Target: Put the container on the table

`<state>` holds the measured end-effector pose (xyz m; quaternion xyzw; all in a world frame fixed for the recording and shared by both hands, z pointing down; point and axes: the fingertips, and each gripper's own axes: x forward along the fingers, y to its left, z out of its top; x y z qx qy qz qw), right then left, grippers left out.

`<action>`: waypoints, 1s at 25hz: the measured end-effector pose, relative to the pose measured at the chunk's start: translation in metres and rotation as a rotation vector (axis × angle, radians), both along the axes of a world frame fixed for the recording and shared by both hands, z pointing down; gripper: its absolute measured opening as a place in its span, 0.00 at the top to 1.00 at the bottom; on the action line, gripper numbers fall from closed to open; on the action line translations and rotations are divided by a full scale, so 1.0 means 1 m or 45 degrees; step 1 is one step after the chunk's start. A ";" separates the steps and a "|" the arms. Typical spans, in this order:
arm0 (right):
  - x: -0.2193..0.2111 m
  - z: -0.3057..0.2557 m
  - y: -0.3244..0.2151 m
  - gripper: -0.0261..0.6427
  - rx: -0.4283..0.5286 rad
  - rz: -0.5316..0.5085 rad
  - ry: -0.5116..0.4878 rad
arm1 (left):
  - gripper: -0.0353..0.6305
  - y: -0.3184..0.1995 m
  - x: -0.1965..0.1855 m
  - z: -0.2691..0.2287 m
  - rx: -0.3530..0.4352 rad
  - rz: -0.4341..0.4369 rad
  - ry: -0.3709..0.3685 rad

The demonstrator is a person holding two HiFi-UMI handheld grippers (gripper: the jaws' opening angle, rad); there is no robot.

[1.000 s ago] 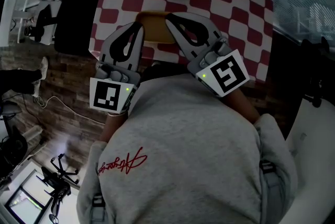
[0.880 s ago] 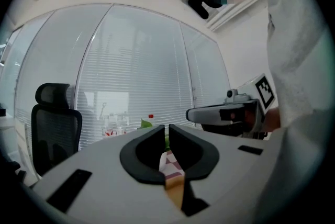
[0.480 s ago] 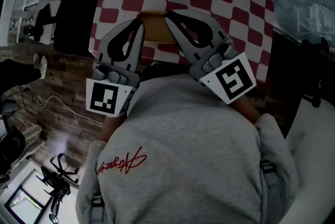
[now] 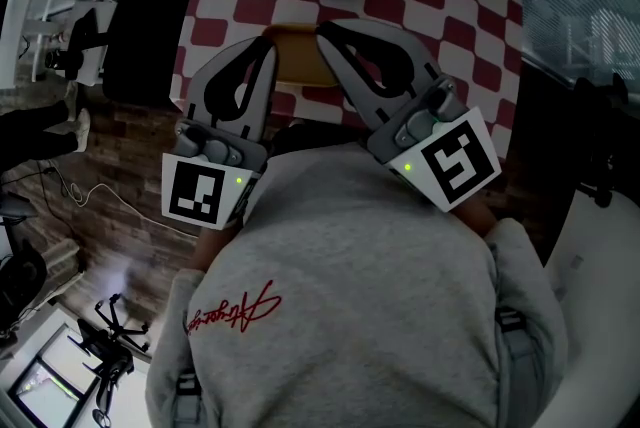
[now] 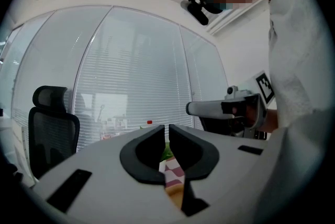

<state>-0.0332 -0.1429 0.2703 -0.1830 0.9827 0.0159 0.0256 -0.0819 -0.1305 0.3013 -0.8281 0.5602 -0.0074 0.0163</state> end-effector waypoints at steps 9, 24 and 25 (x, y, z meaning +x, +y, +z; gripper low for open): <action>0.001 -0.004 0.002 0.93 0.004 -0.007 -0.002 | 0.89 0.003 0.004 -0.007 0.020 0.006 0.003; 0.004 -0.003 0.004 0.94 0.001 -0.001 0.013 | 0.89 0.006 0.007 -0.010 0.024 0.016 0.007; 0.004 -0.003 0.004 0.94 0.001 -0.001 0.014 | 0.89 0.006 0.008 -0.011 0.025 0.016 0.008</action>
